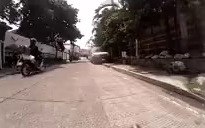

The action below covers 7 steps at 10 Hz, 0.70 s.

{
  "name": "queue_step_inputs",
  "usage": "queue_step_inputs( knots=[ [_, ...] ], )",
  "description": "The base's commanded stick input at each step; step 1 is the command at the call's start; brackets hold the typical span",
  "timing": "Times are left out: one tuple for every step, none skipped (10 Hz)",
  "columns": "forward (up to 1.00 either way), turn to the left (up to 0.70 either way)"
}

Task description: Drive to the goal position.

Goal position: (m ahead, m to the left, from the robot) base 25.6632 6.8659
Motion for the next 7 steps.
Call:
queue_step_inputs(
  knots=[
    [0.66, 0.00],
    [0.70, 0.00],
    [0.70, 0.00],
    [0.70, 0.00],
    [0.70, 0.00],
    [0.70, 0.00],
    [0.70, 0.00]
  ],
)
